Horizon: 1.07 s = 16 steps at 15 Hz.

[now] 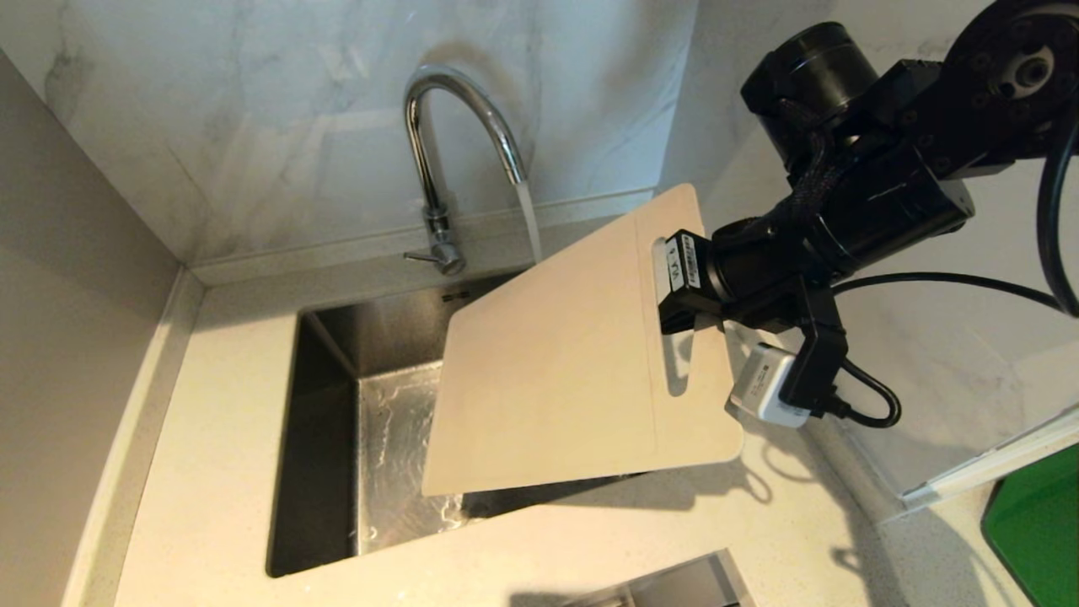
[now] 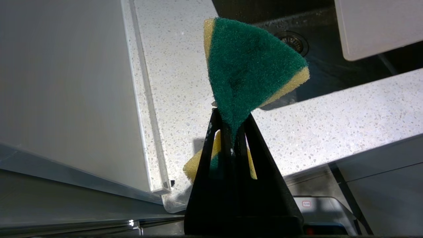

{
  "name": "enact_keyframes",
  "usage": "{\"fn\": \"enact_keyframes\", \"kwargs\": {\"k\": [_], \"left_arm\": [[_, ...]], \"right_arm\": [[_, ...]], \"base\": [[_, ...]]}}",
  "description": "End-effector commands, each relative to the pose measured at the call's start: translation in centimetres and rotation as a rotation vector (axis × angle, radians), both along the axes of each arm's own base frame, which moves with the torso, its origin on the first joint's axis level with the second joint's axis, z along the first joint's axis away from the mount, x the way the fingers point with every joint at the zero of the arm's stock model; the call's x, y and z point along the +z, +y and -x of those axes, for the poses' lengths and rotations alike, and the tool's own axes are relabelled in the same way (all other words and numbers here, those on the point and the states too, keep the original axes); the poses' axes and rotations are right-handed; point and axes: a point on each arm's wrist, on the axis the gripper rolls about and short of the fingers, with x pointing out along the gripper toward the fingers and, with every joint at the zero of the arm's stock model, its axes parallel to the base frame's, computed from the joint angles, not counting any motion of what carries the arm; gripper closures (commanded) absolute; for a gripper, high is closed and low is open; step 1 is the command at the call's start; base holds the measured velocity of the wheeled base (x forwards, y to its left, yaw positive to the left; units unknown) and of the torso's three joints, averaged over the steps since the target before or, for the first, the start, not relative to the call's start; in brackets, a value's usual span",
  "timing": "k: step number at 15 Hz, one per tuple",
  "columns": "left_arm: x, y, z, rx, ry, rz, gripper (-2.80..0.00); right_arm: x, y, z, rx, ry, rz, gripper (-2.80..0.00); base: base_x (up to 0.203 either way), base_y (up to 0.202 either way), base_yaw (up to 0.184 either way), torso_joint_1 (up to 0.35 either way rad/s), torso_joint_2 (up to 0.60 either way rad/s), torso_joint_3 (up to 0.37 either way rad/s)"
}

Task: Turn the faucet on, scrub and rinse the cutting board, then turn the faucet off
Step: Scrub the cutting board underwater

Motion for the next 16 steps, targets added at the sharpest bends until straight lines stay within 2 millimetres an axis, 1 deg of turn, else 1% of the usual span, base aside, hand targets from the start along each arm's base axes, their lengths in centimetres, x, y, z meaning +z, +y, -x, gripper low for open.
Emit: {"fn": "enact_keyframes", "kwargs": {"k": [1, 7, 12, 16], "left_arm": [[0.0, 0.0, 0.0, 0.0, 0.0, 0.0, 0.0], [0.0, 0.0, 0.0, 0.0, 0.0, -0.001, 0.0], [0.0, 0.0, 0.0, 0.0, 0.0, 0.0, 0.0], [0.0, 0.0, 0.0, 0.0, 0.0, 0.0, 0.0]], "right_arm": [[-0.4, 0.1, -0.3, 0.014, 0.011, 0.013, 0.0], [-0.9, 0.0, -1.1, 0.017, 0.025, -0.003, 0.0], [-1.0, 0.1, -1.4, 0.021, 0.021, -0.01, 0.0], [-1.9, 0.5, -2.7, 0.021, 0.018, -0.014, 0.0]], "base": [[0.0, 0.0, 0.0, 0.0, 0.0, 0.0], [0.0, 0.0, 0.0, 0.0, 0.0, 0.0], [0.0, 0.0, 0.0, 0.0, 0.0, 0.0], [0.0, 0.0, 0.0, 0.0, 0.0, 0.0]]}}
